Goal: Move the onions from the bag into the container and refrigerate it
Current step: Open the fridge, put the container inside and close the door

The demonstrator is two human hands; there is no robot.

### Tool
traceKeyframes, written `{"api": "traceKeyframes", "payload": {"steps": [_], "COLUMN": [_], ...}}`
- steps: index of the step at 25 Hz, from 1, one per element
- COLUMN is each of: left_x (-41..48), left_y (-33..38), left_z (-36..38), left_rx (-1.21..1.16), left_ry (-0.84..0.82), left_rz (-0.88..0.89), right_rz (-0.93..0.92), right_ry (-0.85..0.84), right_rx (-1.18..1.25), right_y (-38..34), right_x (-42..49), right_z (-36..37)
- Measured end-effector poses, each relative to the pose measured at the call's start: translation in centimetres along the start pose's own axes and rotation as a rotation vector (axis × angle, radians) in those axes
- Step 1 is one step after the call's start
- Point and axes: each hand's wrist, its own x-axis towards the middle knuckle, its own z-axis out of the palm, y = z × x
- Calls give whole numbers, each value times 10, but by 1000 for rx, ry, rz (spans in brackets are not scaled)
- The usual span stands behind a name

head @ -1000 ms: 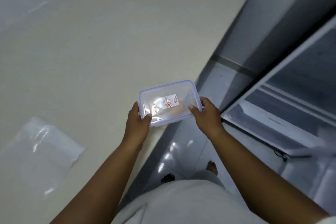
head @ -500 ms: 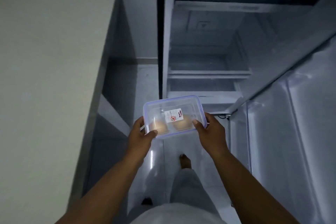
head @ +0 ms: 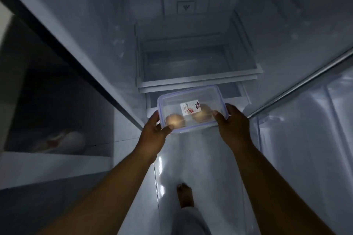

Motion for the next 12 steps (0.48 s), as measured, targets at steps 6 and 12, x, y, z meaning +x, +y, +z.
{"api": "traceKeyframes", "payload": {"steps": [6,12], "left_x": [129,218], "left_y": [3,17], "left_z": [9,1], "left_rx": [67,85], "left_ry": [87,182], "left_rz": [88,88], "right_rz": [-18,-19], "right_ry": [3,11], "right_rx": [-103,-159], "right_y": [16,16], "right_x": [120,196], "right_z": [52,87]}}
